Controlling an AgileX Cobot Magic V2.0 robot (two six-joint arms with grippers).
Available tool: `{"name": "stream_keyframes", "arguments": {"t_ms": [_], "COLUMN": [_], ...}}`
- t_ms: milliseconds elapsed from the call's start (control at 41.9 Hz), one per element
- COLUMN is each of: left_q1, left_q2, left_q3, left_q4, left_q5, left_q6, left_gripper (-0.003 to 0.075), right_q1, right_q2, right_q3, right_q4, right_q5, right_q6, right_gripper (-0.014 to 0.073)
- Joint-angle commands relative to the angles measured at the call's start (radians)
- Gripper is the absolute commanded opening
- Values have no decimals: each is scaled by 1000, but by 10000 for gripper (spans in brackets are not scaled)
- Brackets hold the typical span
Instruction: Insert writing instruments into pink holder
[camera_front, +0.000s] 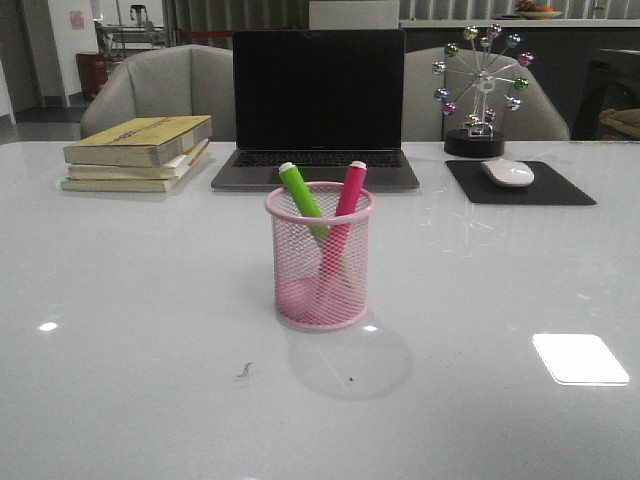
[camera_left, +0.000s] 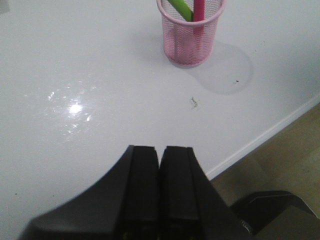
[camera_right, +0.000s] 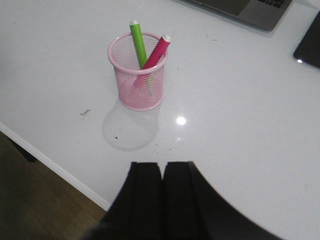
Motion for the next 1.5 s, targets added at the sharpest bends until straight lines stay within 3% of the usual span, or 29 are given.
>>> {"name": "stream_keyframes", "arguments": {"t_ms": [0,167,239,406,597,812,1003,1480], "left_q1": [65,241,320,499,653,650,605,605], "left_q2": [-49,-193,-295,-558,-793,-860,-860,-860], "left_q3": [-24,92,196,448,662,813,809,809], "left_q4": [0,-59,-87,-104,-137,-137,-137,-137], "left_q5": [-53,-217,-327,-559,-666,-857,-866,-864], "left_q6": [-5,41,102,102,102,102,102,102], "left_gripper": [92,92,92,92,92,92,92,92], "right_q1": [-5,-5,-5,-5,-5,-5,-5,-5], "right_q2": [-2,-2,-2,-2,-2,-2,-2,-2], "right_q3": [-27,-27,-27,-27,-27,-27,-27,-27], "right_q4": [-12,-12,-12,-12,-12,-12,-12,-12], "right_q5": [-74,-74,-74,-74,-74,-74,-74,-74], "right_q6": [-2,-2,-2,-2,-2,-2,-2,-2], "right_gripper": [56,56,56,56,56,56,56,56]}}
